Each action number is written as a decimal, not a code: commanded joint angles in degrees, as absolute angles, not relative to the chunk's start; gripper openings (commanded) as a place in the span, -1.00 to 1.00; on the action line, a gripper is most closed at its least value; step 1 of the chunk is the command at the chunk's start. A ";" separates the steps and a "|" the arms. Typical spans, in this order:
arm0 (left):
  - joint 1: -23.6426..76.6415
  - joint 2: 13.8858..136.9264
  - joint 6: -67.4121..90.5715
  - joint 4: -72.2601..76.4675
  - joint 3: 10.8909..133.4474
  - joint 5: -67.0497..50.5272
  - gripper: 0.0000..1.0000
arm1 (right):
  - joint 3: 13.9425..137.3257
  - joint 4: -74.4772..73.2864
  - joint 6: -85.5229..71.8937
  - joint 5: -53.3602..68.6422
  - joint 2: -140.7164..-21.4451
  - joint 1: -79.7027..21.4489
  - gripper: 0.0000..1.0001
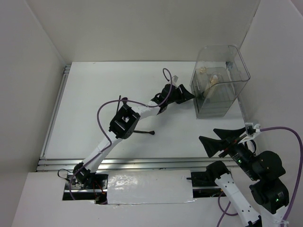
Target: Organize the makeup
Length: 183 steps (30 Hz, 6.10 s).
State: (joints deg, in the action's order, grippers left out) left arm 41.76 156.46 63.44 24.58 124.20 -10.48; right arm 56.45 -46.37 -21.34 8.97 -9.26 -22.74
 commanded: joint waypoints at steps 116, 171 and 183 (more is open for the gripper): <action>25.40 106.43 36.56 -18.90 69.87 19.43 0.24 | 53.61 -40.61 -25.31 16.87 -10.72 -23.20 0.97; 39.03 120.25 43.96 -19.11 114.18 16.77 0.99 | 57.31 -43.59 -23.99 13.36 -9.41 -23.12 0.97; 17.76 106.09 35.25 -26.82 81.34 19.69 0.99 | 54.41 -40.78 -24.35 15.82 -9.05 -23.20 0.98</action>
